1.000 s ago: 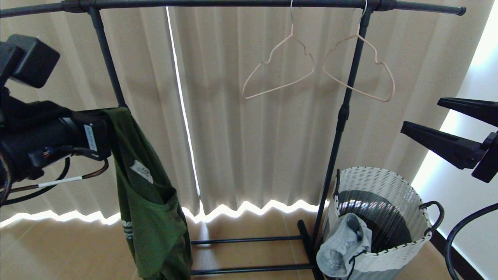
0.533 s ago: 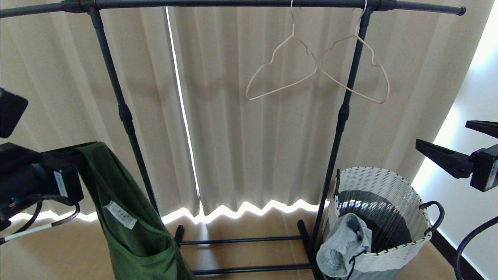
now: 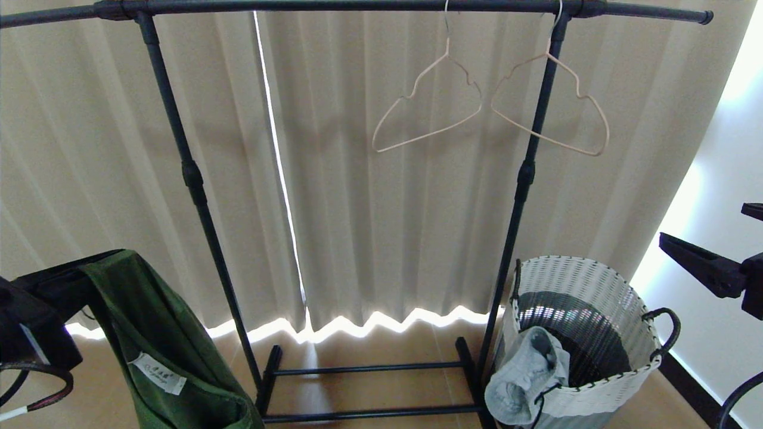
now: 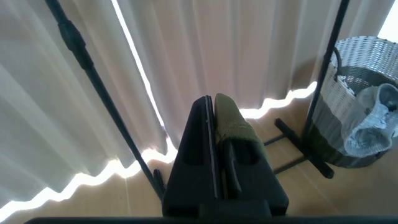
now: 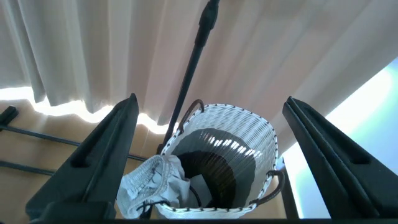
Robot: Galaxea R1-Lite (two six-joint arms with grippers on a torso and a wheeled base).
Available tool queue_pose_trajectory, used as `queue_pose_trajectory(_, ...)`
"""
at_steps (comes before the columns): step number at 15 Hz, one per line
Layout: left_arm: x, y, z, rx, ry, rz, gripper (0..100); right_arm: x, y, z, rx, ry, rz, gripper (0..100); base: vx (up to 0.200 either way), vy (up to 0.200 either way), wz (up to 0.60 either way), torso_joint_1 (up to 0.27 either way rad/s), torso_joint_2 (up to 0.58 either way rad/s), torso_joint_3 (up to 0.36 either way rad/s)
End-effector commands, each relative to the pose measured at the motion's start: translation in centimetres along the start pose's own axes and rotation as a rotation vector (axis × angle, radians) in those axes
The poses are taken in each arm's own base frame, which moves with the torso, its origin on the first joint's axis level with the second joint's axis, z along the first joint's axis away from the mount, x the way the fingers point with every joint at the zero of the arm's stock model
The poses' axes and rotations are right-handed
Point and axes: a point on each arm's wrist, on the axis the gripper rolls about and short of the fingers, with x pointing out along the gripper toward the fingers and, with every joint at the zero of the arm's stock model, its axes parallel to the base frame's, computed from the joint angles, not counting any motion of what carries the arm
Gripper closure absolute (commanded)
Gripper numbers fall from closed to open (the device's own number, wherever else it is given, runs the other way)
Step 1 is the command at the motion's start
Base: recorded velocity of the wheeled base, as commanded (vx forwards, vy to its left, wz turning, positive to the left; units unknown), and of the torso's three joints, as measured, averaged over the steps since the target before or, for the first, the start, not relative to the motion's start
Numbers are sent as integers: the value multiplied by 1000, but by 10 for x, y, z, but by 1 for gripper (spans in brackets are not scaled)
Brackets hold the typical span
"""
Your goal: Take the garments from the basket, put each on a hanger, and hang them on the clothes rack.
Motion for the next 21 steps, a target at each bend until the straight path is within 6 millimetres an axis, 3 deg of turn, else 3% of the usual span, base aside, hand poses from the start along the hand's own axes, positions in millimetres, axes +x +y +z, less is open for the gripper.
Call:
queue_pose_trajectory(1, -1, 1, -1, 1, 2, 10, 100, -7, -2, -1, 5, -20, -6, 0, 0, 0, 0, 0, 0, 0)
queue_pose_trajectory(7, -2, 0, -3, 2, 5, 8, 100, -10, 1, -15, 10, -54, -14, 0, 0, 0, 0, 0, 0, 0)
queue_pose_trajectory(21, -10, -2, -8, 14, -4, 5, 100, -8, -5, -17, 19, -67, -38, 0, 0, 0, 0, 0, 0, 0)
